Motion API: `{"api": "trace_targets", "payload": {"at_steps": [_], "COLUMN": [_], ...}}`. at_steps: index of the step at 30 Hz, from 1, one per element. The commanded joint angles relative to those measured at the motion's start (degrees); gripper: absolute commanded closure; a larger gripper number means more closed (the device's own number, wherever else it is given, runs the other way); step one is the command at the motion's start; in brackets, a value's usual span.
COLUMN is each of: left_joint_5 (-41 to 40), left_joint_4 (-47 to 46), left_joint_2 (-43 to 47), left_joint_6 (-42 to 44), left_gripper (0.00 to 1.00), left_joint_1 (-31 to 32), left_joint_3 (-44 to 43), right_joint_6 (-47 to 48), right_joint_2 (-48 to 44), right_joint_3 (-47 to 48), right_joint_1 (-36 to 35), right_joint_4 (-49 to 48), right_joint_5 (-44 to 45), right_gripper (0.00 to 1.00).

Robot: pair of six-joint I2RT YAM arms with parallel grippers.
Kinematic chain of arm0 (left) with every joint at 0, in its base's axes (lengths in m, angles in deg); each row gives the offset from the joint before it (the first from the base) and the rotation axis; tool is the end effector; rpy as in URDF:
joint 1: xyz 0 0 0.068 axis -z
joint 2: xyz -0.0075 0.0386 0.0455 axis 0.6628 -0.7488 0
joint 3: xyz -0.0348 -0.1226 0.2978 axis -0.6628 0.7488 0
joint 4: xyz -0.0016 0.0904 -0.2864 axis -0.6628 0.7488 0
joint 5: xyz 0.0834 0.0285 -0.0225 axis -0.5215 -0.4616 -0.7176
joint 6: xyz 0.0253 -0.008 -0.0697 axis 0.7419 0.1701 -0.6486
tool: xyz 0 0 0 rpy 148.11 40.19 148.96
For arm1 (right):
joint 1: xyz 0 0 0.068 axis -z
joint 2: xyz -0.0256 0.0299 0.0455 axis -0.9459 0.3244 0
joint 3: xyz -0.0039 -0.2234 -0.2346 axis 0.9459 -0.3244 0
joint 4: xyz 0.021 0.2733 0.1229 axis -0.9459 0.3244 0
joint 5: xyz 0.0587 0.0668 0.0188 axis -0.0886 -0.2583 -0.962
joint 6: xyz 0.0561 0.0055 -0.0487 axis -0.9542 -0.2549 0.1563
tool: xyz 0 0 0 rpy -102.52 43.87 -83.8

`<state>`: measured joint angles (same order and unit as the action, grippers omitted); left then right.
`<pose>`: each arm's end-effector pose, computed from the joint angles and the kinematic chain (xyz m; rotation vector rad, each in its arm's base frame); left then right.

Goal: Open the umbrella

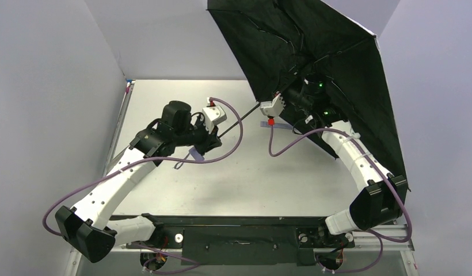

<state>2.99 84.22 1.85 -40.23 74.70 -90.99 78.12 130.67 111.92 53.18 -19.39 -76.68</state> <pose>0.2310 -0.1819 0.4043 1.0560 1.9397 -0.6799 0.3725 0.1445 0.4241 -1.8029 0.5695 -0.7872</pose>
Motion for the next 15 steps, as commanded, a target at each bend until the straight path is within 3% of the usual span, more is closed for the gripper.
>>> {"api": "trace_targets", "payload": {"at_steps": [1, 6, 15], "left_joint_5": [3.6, 3.0, 0.4], "left_joint_4": [28.3, 27.8, 29.5], "left_joint_2": [5.3, 5.4, 3.5], "left_joint_6": [5.0, 5.6, 9.3], "left_gripper": [1.00, 1.00, 1.00], "left_joint_1": [-0.4, -0.4, -0.5], "left_joint_3": [3.5, 4.2, 4.3], "right_joint_6": [2.8, 3.4, 5.0], "right_joint_2": [-0.4, -1.1, 2.1], "right_joint_3": [4.8, 3.9, 7.9], "right_joint_1": [13.5, 14.6, 17.7], "right_joint_4": [-14.5, -14.3, -15.2], "right_joint_5": [22.2, 20.2, 19.6], "right_gripper": [0.88, 0.84, 0.89]}}
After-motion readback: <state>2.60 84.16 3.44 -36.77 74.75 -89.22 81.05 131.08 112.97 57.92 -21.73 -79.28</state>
